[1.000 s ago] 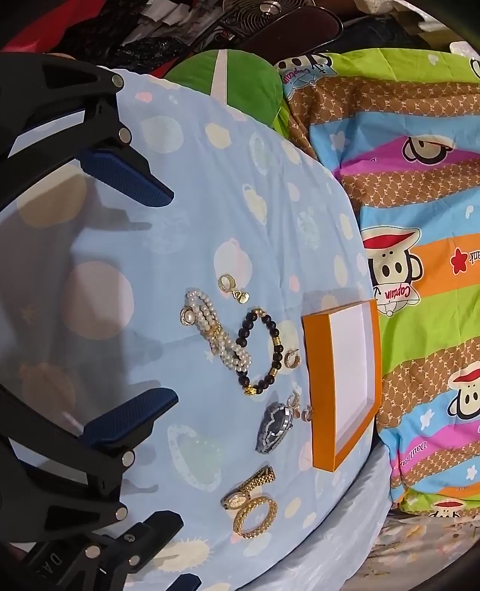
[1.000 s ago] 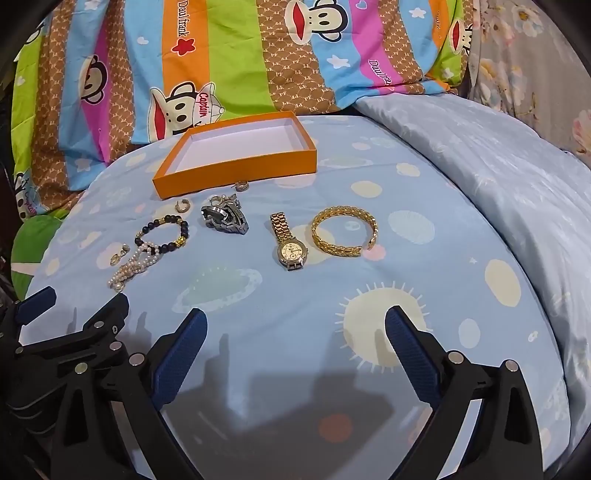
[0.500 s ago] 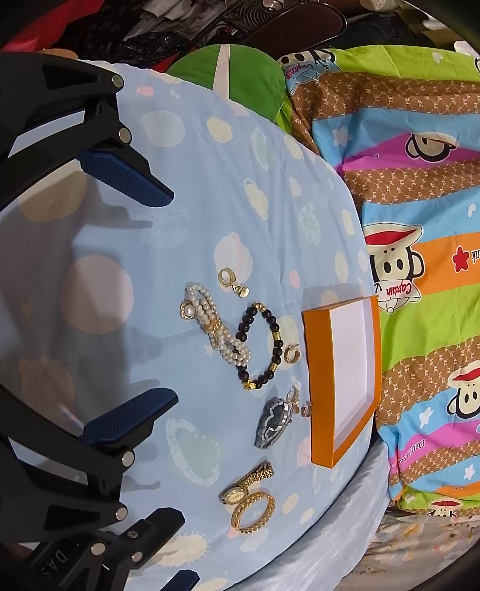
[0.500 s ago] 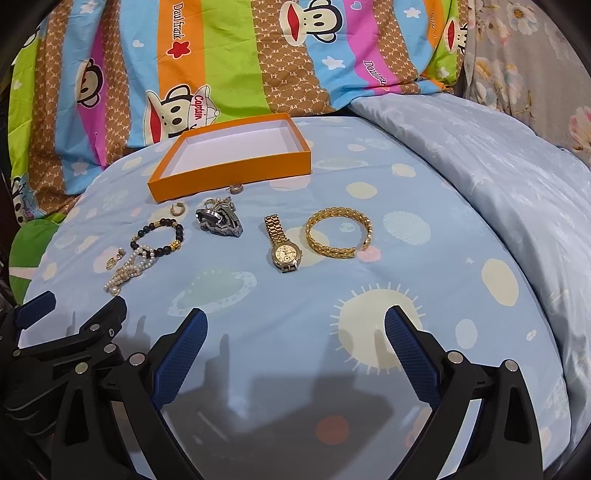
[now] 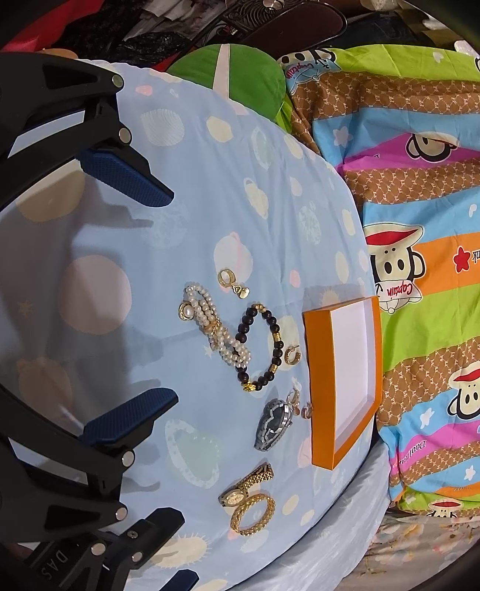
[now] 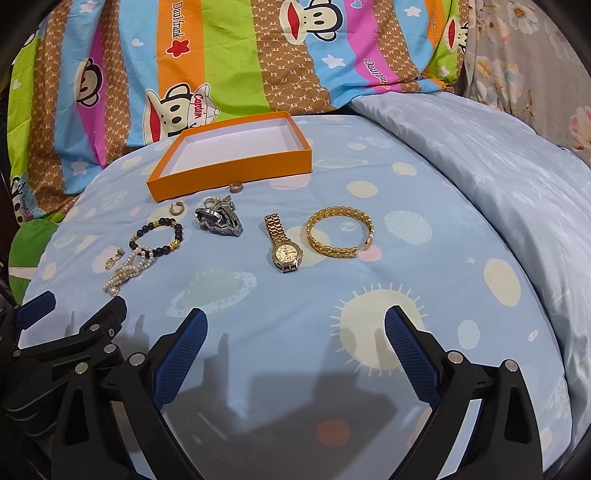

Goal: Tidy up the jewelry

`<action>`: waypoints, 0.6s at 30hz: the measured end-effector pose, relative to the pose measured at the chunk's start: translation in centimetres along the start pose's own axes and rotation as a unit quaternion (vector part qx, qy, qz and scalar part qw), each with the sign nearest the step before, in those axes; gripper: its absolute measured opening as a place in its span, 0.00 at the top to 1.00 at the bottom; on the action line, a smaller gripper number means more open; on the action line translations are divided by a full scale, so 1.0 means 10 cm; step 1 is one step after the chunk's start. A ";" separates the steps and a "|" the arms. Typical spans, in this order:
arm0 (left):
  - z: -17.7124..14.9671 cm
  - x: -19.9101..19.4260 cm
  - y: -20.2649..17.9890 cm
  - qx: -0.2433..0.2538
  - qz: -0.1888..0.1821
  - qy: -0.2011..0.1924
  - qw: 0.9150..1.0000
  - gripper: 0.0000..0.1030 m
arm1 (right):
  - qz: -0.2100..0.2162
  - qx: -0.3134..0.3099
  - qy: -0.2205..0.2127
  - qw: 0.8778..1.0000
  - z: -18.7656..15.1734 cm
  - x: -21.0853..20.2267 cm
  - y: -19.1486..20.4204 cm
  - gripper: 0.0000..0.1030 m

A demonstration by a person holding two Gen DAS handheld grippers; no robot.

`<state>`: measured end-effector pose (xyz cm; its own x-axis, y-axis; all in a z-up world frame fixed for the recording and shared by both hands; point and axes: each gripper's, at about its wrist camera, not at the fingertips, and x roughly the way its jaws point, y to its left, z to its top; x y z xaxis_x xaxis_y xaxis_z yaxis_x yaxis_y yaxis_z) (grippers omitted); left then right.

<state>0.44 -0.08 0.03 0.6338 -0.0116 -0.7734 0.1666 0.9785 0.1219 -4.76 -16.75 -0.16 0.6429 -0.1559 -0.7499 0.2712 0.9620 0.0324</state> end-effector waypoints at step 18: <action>0.00 0.02 0.00 -0.001 0.000 0.002 1.000 0.07 | 0.002 0.001 0.004 1.000 0.00 0.05 0.00 0.08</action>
<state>0.56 -0.07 -0.09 0.6311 -0.0100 -0.7756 0.1648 0.9788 0.1216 -4.48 -16.83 -0.55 0.6380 -0.1501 -0.7553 0.2695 0.9623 0.0363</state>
